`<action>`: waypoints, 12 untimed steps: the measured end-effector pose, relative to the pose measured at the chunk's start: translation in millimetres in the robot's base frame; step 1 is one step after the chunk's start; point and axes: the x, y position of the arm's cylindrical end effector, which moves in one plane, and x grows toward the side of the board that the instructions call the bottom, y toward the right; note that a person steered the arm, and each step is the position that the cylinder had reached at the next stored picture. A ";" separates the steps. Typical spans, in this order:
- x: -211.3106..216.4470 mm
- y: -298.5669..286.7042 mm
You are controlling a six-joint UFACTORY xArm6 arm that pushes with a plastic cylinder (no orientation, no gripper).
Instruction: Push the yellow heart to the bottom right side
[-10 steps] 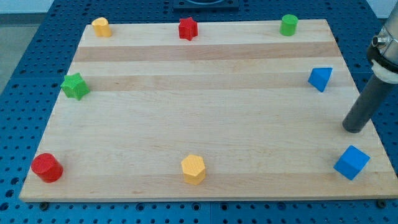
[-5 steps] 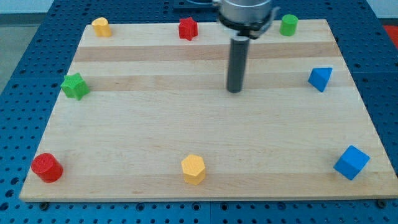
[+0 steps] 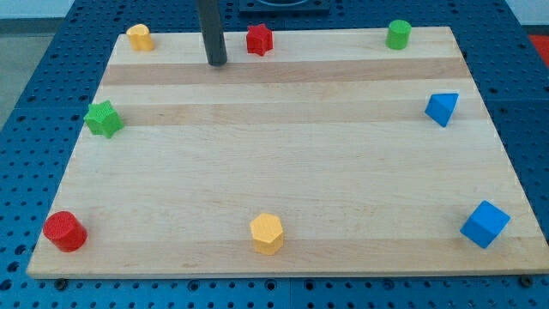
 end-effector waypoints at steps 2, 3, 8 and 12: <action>-63.6 -56.6; -64.3 -60.9; -64.0 -118.8; 19.2 -169.5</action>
